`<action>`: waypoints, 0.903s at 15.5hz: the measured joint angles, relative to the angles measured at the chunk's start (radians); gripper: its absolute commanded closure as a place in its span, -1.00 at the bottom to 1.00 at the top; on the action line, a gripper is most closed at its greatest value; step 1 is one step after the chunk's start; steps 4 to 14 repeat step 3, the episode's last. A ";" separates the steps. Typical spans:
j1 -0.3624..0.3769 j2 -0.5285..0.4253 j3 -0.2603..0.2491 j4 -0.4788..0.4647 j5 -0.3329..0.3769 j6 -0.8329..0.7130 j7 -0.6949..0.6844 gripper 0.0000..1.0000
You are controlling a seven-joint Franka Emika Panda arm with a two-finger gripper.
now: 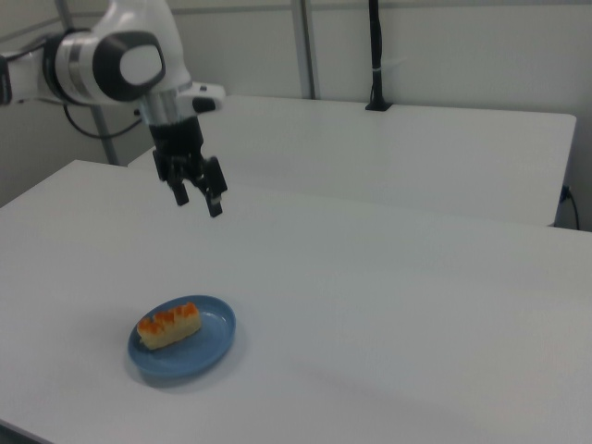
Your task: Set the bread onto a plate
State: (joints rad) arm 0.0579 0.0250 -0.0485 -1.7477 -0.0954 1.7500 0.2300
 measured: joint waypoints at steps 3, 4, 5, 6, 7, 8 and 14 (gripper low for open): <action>-0.018 -0.007 0.002 0.040 0.000 -0.011 0.000 -1.00; -0.018 -0.007 0.002 0.040 0.000 -0.011 0.000 -1.00; -0.018 -0.007 0.002 0.040 0.000 -0.011 0.000 -1.00; -0.018 -0.007 0.002 0.040 0.000 -0.011 0.000 -1.00; -0.018 -0.007 0.002 0.040 0.000 -0.011 0.000 -1.00; -0.018 -0.007 0.002 0.040 0.000 -0.011 0.000 -1.00; -0.018 -0.007 0.002 0.040 0.000 -0.011 0.000 -1.00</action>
